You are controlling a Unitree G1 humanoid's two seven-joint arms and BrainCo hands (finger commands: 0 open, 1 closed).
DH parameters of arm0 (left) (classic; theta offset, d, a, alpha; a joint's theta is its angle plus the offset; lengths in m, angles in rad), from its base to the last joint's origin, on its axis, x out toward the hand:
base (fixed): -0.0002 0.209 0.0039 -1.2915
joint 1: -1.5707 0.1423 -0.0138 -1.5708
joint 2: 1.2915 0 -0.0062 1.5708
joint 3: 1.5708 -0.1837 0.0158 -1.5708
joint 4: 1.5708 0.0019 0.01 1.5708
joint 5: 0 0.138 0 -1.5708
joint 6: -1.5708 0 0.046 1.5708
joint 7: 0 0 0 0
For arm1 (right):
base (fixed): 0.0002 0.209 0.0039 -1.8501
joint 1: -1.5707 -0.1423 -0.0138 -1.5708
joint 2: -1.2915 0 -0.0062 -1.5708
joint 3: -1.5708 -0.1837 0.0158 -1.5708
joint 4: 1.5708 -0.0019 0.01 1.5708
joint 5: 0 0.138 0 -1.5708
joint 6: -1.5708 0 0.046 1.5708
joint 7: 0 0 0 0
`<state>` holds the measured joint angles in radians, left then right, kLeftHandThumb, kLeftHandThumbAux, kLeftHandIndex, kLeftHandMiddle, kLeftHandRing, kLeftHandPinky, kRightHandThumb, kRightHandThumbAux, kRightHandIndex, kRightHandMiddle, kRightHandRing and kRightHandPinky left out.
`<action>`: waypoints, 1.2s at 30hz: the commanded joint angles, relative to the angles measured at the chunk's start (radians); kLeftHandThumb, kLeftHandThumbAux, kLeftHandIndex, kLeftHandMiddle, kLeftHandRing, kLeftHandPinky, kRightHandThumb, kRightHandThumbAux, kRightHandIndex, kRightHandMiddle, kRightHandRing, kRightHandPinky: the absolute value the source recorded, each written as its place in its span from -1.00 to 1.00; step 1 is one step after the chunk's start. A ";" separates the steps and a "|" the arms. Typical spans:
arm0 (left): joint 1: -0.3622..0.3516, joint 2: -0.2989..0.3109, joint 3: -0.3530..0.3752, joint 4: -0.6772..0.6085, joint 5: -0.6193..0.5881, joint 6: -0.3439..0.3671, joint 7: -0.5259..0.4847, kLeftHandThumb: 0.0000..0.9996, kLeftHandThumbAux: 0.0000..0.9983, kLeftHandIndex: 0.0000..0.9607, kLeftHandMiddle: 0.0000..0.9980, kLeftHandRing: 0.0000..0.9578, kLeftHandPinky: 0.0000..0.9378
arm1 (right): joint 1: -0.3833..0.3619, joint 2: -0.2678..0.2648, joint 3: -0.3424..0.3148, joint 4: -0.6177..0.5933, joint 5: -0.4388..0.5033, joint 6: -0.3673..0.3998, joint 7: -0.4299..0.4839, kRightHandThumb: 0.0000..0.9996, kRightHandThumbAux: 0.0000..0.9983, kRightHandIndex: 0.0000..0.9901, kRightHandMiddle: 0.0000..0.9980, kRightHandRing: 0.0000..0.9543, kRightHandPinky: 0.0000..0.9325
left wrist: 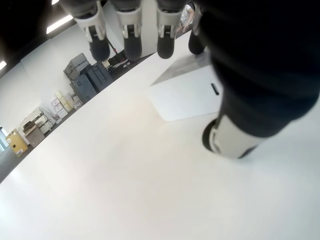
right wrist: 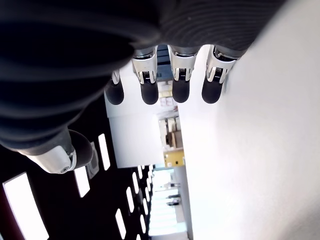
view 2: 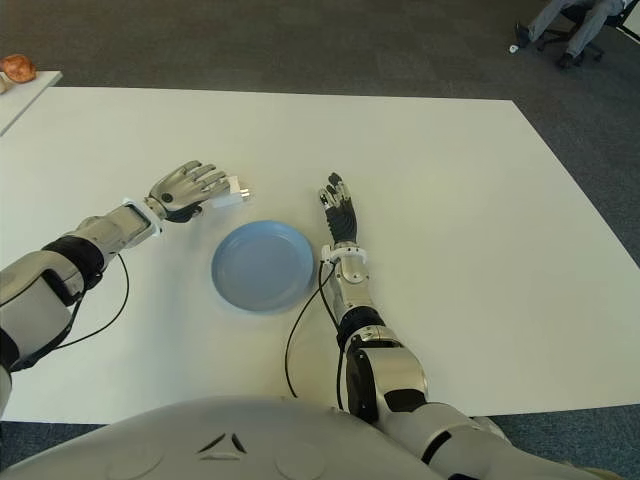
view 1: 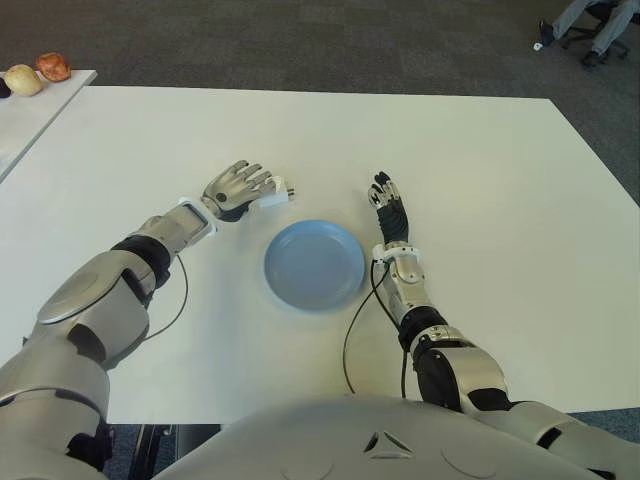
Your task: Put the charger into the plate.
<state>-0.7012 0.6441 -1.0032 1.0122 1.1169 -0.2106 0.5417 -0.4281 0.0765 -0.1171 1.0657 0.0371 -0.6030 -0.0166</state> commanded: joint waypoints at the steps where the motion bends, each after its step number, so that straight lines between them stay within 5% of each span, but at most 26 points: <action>1: 0.115 0.100 -0.027 -0.096 0.060 -0.025 -0.069 -1.00 0.32 -1.00 -1.00 -1.00 -1.00 | 0.057 -0.002 -0.007 0.031 0.004 0.059 -0.006 -1.00 -0.03 -0.90 -0.87 -0.90 -0.85; 7: 0.208 0.265 0.034 -0.323 0.049 -0.033 -0.114 -1.00 0.28 -1.00 -1.00 -1.00 -1.00 | 0.058 -0.002 -0.007 0.028 0.005 0.060 -0.006 -1.00 -0.03 -0.90 -0.87 -0.89 -0.84; 19: 0.380 0.440 0.223 -0.604 -0.057 -0.130 -0.234 -1.00 0.25 -1.00 -1.00 -1.00 -1.00 | 0.057 -0.006 -0.011 0.024 0.010 0.069 0.001 -1.00 -0.02 -0.91 -0.88 -0.90 -0.83; 28: 0.483 0.489 0.347 -0.678 -0.088 -0.186 -0.253 -1.00 0.26 -1.00 -1.00 -1.00 -1.00 | 0.052 -0.007 -0.015 0.032 0.013 0.072 0.007 -1.00 -0.01 -0.92 -0.88 -0.90 -0.84; 36: 0.561 0.503 0.439 -0.656 -0.107 -0.263 -0.159 -1.00 0.25 -1.00 -1.00 -1.00 -1.00 | 0.052 -0.006 -0.021 0.033 0.016 0.073 0.012 -1.00 -0.01 -0.92 -0.88 -0.89 -0.83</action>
<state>-0.1783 1.1346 -0.5866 0.3400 1.0088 -0.4433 0.3663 -0.4224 0.0704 -0.1289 1.0537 0.0420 -0.5952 -0.0019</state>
